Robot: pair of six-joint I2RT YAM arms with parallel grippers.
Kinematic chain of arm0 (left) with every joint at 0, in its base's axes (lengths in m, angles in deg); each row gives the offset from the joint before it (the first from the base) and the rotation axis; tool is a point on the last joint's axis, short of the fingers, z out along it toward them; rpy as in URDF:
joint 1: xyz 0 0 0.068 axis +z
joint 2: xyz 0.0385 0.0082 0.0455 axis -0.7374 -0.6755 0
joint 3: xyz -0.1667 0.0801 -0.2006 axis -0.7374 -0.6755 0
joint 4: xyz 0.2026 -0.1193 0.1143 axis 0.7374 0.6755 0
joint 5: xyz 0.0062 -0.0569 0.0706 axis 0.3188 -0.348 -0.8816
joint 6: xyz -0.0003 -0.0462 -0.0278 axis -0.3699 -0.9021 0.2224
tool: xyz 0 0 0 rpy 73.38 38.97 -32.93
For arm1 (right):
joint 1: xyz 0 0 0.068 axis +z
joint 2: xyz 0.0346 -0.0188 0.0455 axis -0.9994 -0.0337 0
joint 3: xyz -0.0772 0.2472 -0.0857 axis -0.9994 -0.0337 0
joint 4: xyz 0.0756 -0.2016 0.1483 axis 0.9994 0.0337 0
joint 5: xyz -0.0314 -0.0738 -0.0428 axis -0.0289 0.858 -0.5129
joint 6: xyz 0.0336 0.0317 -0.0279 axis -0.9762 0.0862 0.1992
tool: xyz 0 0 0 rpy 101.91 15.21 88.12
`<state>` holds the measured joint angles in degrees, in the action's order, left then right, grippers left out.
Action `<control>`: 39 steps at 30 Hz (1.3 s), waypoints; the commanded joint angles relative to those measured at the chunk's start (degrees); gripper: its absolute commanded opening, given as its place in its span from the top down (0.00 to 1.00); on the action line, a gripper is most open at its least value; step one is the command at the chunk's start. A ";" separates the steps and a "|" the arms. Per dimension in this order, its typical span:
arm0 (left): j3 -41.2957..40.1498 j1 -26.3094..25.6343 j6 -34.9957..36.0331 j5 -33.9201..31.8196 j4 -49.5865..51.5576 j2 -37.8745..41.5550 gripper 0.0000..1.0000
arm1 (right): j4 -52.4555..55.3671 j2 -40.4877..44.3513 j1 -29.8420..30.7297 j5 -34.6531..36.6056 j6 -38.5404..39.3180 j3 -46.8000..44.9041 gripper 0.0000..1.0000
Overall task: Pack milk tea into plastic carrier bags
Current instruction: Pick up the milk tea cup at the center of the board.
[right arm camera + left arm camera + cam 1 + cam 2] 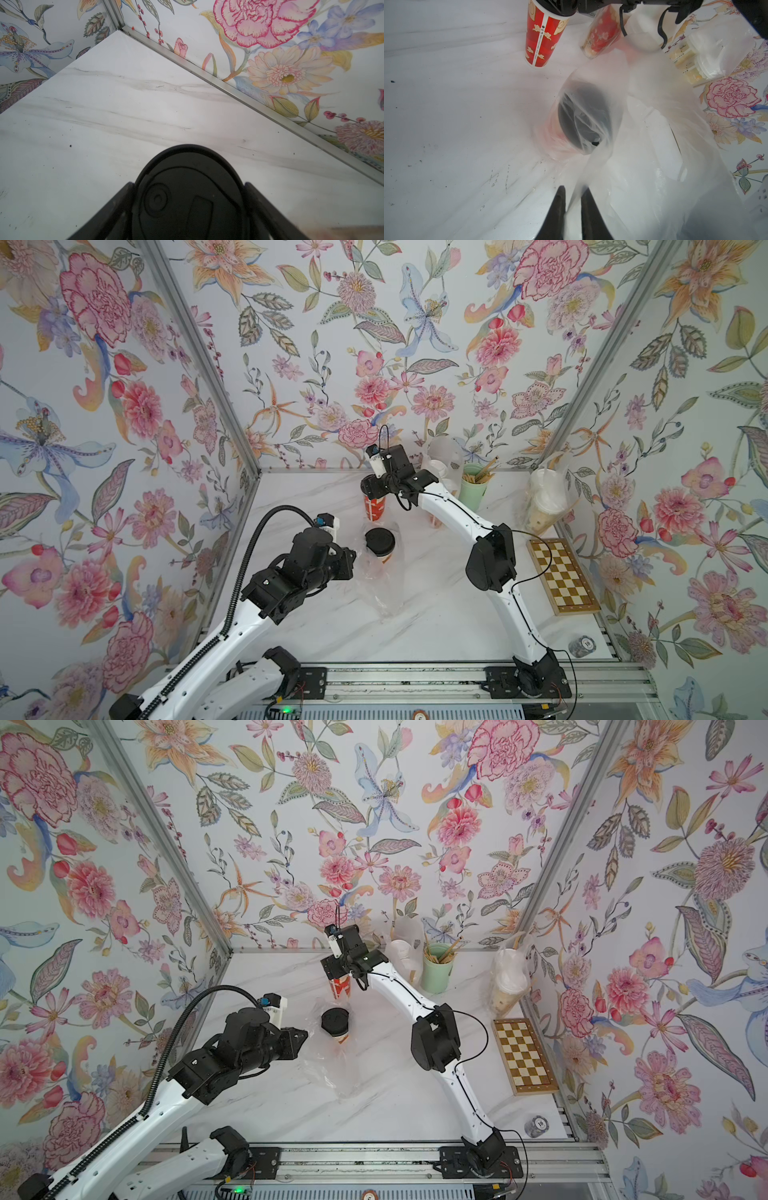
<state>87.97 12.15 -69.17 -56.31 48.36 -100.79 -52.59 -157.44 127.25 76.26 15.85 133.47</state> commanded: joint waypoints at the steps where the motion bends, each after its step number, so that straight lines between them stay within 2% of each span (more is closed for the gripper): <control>1: -0.62 0.43 -0.58 -0.84 0.01 0.75 0.82 | 0.78 -1.21 -0.09 1.58 0.64 -1.60 0.22; 6: 0.00 0.40 -0.73 -0.76 0.06 0.90 0.78 | 0.81 0.61 -0.09 2.43 0.23 -1.63 0.29; 10: 0.38 0.46 -0.47 0.69 -0.94 1.17 0.75 | 0.86 2.85 -0.10 2.69 -0.15 -1.38 0.30; 16: 1.05 0.41 0.35 2.81 -0.97 0.95 0.62 | 0.87 8.33 -0.03 3.04 -1.35 -3.12 0.32; 21: 1.56 0.43 0.82 5.26 -1.66 0.40 0.55 | 1.06 13.11 0.18 3.47 -1.84 -5.37 0.33; 31: -0.09 0.43 0.38 7.21 -1.99 1.92 0.52 | 5.33 21.70 1.67 5.05 -2.63 -6.98 0.33; 39: -2.83 0.10 -0.55 9.07 -2.68 3.61 0.51 | 9.54 29.03 5.36 7.97 -3.11 -7.24 0.33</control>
<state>86.68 12.15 -69.10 -48.55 45.74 -97.69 -44.68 -132.13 131.25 82.23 13.86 126.41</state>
